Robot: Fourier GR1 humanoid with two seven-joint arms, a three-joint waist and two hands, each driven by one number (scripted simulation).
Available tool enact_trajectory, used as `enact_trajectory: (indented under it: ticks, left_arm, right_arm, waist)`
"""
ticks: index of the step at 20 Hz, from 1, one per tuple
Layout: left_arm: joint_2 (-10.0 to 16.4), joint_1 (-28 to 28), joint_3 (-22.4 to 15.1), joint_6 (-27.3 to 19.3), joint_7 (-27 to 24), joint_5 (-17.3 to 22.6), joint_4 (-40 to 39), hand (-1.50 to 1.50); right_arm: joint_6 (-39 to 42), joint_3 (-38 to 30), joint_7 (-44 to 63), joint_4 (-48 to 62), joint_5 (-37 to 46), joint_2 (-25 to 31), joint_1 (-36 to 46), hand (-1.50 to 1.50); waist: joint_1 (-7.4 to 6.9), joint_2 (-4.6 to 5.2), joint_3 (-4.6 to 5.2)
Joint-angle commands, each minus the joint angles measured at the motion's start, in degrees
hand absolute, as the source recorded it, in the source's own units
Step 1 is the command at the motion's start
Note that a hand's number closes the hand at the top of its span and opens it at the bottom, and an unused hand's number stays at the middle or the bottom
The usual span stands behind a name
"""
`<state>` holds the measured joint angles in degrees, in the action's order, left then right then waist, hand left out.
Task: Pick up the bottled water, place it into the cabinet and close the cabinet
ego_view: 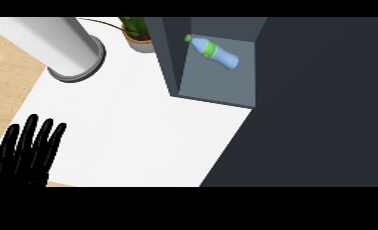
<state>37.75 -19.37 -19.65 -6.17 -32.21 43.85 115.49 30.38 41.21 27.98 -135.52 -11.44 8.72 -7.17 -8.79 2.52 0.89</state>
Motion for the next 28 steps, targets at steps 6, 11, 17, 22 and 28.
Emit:
enact_trajectory:
  ticks: [6, 11, 17, 22, 28]
  left_arm:
    - [0.8, -0.8, 1.7, 1.7, -0.7, 0.9, -1.0, -1.50]
    - [0.6, -1.2, 2.3, 0.7, -0.6, 0.9, -0.6, -1.50]
    - [1.0, -2.1, 2.8, 1.9, -0.7, 1.7, -0.5, -1.50]
    - [1.0, -1.6, 2.2, 3.0, -0.8, 1.3, -0.9, -1.50]
    - [0.5, -0.5, 2.6, 3.4, 0.0, 2.4, -2.0, -1.50]
  right_arm:
    - [-11.5, -3.2, 1.7, 9.8, -9.3, -8.3, 1.1, 1.50]
    - [-16.2, -8.9, -1.0, 8.0, -7.3, -8.3, -1.5, 1.50]
    - [-20.7, -13.8, -3.9, 11.0, -8.1, -8.4, 0.0, 1.50]
    - [-26.6, -19.9, -4.9, 18.3, -9.6, -8.5, 10.1, 1.50]
    - [-38.8, -23.1, -4.9, 34.0, -11.8, -8.7, 28.7, 1.50]
  waist:
    - [0.55, -0.17, -0.22]
    - [3.39, -0.60, -0.32]
    - [2.66, -0.11, -0.34]
    - [0.70, -0.16, -0.42]
    - [0.76, -0.44, -0.65]
